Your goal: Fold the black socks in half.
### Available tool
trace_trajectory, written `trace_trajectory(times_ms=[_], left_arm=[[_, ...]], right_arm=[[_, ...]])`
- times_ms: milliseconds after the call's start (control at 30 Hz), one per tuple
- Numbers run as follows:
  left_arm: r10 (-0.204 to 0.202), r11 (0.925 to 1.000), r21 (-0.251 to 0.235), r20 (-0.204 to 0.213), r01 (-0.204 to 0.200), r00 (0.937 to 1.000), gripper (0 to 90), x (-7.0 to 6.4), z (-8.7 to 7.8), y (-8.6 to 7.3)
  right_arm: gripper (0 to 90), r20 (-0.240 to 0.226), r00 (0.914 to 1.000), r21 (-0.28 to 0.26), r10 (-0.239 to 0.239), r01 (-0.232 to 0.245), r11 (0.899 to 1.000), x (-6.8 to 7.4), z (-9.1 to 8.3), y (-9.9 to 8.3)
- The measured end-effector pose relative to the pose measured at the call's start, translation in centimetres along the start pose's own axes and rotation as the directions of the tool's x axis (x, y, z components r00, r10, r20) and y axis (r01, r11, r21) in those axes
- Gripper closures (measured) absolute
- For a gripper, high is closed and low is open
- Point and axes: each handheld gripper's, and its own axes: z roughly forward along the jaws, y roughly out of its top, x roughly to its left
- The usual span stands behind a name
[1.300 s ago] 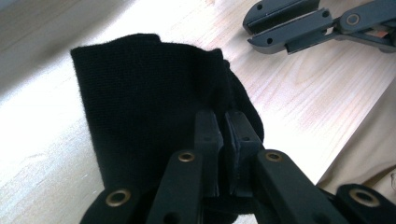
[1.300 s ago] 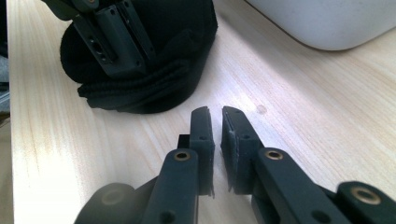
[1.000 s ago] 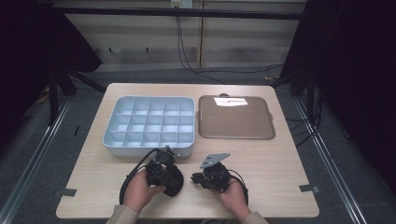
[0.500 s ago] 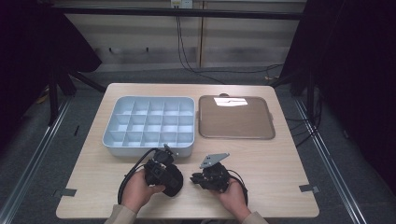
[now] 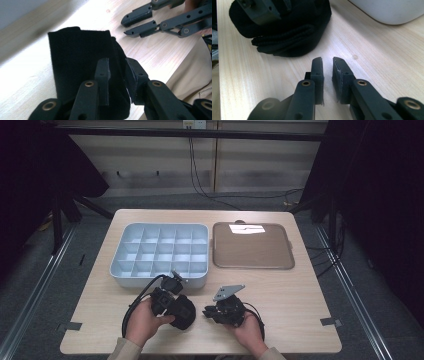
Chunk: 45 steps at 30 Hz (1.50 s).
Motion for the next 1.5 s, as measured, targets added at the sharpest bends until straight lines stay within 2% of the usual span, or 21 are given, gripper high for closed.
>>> trace_trajectory(times_ms=[67, 167, 200, 267, 300, 567, 767, 800, 900, 967, 1000, 1133, 1233, 1300, 1333, 1367, 1433, 1500], left_arm=[[-0.014, 0.9998, -0.01, 0.0, 0.014, 0.9999, 70.8, 0.1, -0.2, 0.0], [-0.012, 0.9999, -0.012, 0.0, 0.012, 0.9999, 69.2, 0.3, -0.6, 0.0], [-0.026, 0.9994, -0.025, 0.001, 0.026, 0.9997, 68.2, 0.3, -0.7, -0.1], [-0.019, 0.9997, -0.018, 0.009, 0.019, 0.9998, 66.7, 0.5, -0.9, -0.1], [-0.035, 0.9992, -0.018, 0.006, 0.035, 0.9994, 66.5, 0.5, -0.9, -0.1], [-0.033, 0.9987, -0.037, 0.016, 0.033, 0.9993, 62.8, 0.9, -1.6, 0.0], [-0.044, 0.9978, -0.048, 0.004, 0.045, 0.999, 58.7, 1.0, -1.7, -0.1], [-0.036, 0.9984, -0.043, 0.001, 0.036, 0.9993, 57.6, 1.1, -1.9, -0.1], [-0.054, 0.9967, -0.061, -0.001, 0.053, 0.9986, 54.3, 1.2, -2.4, -0.2], [-0.045, 0.9974, -0.056, -0.006, 0.045, 0.999, 53.4, 1.4, -2.7, -0.3], [-0.063, 0.9957, -0.069, -0.005, 0.062, 0.998, 53.0, 1.4, -2.6, -0.3], [-0.071, 0.9952, -0.068, -0.014, 0.07, 0.9973, 51.1, 1.8, -2.8, -0.5], [-0.061, 0.9963, -0.062, -0.016, 0.06, 0.998, 49.4, 1.9, -2.9, -0.5], [-0.08, 0.9942, -0.074, -0.027, 0.078, 0.9964, 49.3, 1.9, -2.9, -0.6], [-0.069, 0.9958, -0.062, -0.026, 0.067, 0.9973, 49.2, 2.1, -3.0, -0.6], [-0.082, 0.9942, -0.071, -0.025, 0.08, 0.9963, 49.1, 2.1, -2.9, -0.6], [-0.076, 0.9954, -0.06, -0.035, 0.074, 0.9965, 48.6, 2.5, -2.9, -0.7], [-0.094, 0.9935, -0.067, -0.031, 0.092, 0.9951, 47.6, 2.7, -2.8, -0.8]], right_arm=[[78.9, -0.001, 1.0, 0.003, -0.003, 0.003, 1.0, 0.1, 0.0, 0.0], [78.9, -0.001, 1.0, 0.007, -0.008, 0.008, 1.0, 0.1, 0.1, 0.1], [78.9, -0.002, 1.0, 0.006, -0.008, 0.008, 1.0, 0.1, 0.1, 0.1], [78.9, -0.004, 1.0, 0.005, -0.008, 0.008, 1.0, 0.1, 0.1, 0.1], [78.9, -0.004, 1.0, 0.007, -0.008, 0.008, 1.0, 0.2, 0.1, 0.1], [78.9, -0.003, 0.9999, 0.005, -0.015, 0.015, 1.0, 0.2, 0.2, 0.1], [79.0, -0.004, 0.9999, 0.005, -0.013, 0.013, 1.0, 0.3, 0.2, 0.2], [79.0, -0.004, 0.9999, 0.005, -0.013, 0.013, 1.0, 0.3, 0.2, 0.2], [78.9, -0.004, 0.9999, 0.004, -0.011, 0.011, 1.0, 0.3, 0.2, 0.2], [79.0, -0.004, 0.9999, 0.004, -0.013, 0.013, 1.0, 0.3, 0.3, 0.2], [79.0, -0.005, 0.9999, 0.003, -0.011, 0.011, 1.0, 0.3, 0.3, 0.2], [79.0, -0.006, 0.9999, 0.002, -0.013, 0.013, 1.0, 0.3, 0.3, 0.2], [79.1, -0.007, 0.9999, 0.001, -0.014, 0.014, 1.0, 0.3, 0.3, 0.2], [79.1, -0.005, 0.9999, 0.002, -0.013, 0.013, 1.0, 0.3, 0.3, 0.2], [79.1, -0.004, 0.9999, 0.002, -0.014, 0.014, 1.0, 0.3, 0.3, 0.2], [79.1, -0.004, 0.9999, 0.002, -0.014, 0.014, 1.0, 0.3, 0.3, 0.2], [79.0, -0.005, 0.9999, 0.001, -0.013, 0.013, 1.0, 0.3, 0.3, 0.2], [79.0, -0.003, 0.9998, 0.001, -0.018, 0.018, 1.0, 0.3, 0.3, 0.2]])
